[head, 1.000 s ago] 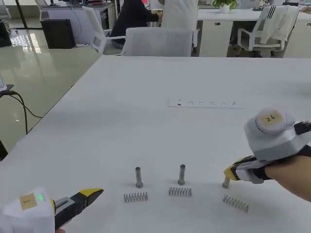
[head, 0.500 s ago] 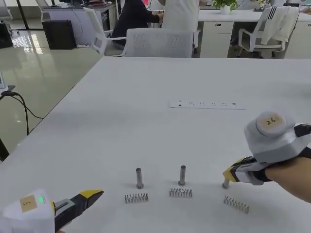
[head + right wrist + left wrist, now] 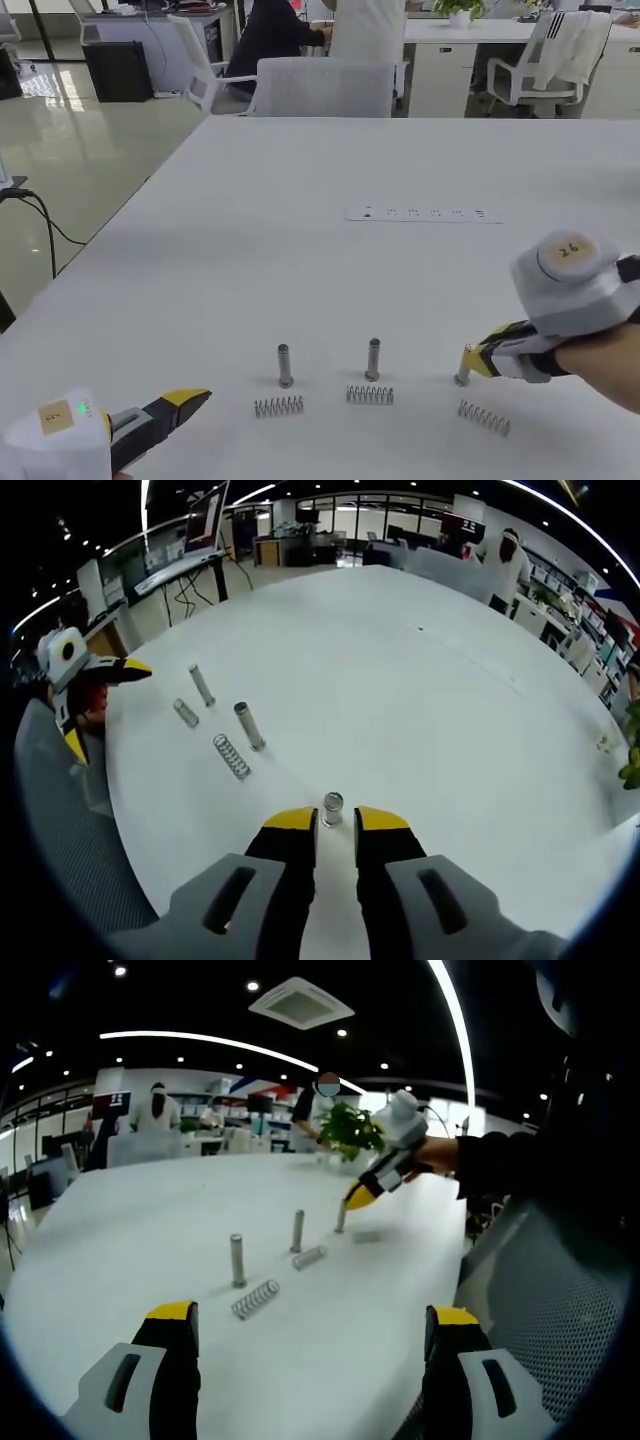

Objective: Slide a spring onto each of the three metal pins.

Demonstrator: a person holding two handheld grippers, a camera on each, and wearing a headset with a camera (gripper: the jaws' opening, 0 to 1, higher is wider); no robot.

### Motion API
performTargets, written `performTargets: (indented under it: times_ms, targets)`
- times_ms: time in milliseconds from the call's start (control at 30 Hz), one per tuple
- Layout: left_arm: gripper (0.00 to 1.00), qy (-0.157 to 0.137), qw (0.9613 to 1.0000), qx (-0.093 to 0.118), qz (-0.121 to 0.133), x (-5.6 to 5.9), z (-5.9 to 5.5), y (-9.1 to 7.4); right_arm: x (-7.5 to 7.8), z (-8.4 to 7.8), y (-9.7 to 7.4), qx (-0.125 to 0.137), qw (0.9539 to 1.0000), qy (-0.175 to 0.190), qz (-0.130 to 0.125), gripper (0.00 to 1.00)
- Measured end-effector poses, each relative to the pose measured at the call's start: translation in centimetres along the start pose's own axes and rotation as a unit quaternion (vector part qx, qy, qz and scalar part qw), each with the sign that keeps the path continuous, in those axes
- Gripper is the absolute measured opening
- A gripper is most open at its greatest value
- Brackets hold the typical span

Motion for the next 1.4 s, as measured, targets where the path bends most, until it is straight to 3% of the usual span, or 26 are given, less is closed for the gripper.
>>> performTargets:
  times_ms: [267, 733, 1400]
  targets:
    - [0.90, 0.001, 1.0000, 0.001, -0.001, -0.1, 0.1, 0.1, -0.3, -0.7, -0.5, -0.005, 1.0000, -0.001, 0.004, 0.13]
    - [0.90, 0.001, 1.0000, 0.001, -0.003, -0.1, 0.1, 0.2, -2.0, -2.9, -1.0, -0.026, 0.9986, -0.019, 0.042, 0.13]
    - [0.90, -0.003, 1.0000, 0.002, 0.002, -0.1, -0.2, 0.1, -2.8, -4.7, 0.1, -0.070, 0.9938, -0.051, 0.069, 0.11]
Point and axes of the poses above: the centre of the closed fingertips' face, and the gripper's own axes: y roughly forward along the fingers, x roughly to its right, z roughly out of its top, the point moved 9 cm from there along -y, roughly backward along the fingers, and after that the axes turned 10 degrees about -y, right-handed, at the moved point
